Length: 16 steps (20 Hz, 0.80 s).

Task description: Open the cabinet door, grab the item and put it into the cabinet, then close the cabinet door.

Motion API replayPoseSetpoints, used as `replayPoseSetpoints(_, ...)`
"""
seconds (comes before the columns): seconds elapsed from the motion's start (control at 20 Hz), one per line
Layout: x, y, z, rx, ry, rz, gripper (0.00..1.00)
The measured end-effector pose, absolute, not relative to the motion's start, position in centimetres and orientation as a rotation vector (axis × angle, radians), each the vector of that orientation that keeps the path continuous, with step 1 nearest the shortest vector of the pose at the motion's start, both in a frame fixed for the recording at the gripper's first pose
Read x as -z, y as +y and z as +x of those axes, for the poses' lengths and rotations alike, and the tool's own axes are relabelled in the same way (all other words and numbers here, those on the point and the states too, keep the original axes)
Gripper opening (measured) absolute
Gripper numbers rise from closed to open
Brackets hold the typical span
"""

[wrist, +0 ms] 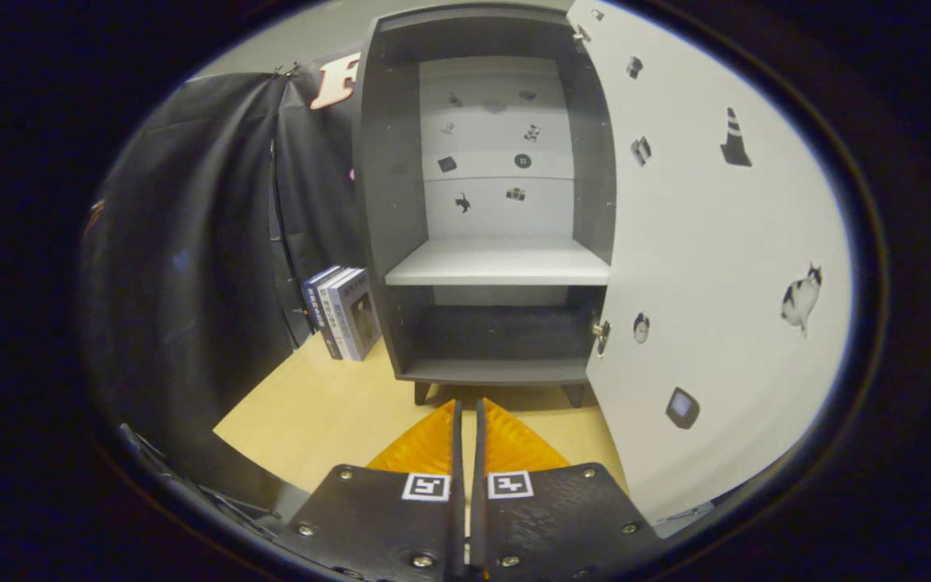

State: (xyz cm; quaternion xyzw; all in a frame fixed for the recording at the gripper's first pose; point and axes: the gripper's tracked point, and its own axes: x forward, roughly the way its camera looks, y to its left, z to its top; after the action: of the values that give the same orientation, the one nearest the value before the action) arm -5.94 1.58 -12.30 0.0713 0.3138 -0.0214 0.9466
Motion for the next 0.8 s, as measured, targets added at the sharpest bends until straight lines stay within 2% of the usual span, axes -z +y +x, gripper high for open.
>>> replayPoseSetpoints(0.2,13.5,2.2,-6.9,-0.012,0.713,0.132,0.05)
replayPoseSetpoints(0.25,13.8,2.4,-7.3,-0.027,0.733,0.135,0.12)
replayPoseSetpoints(0.45,14.5,3.1,-7.9,-0.063,0.783,0.145,0.72)
replayPoseSetpoints(0.65,15.2,3.2,-9.0,-0.099,0.845,0.128,0.91)
replayPoseSetpoints(0.8,15.7,3.4,-9.4,-0.114,0.876,0.130,0.93)
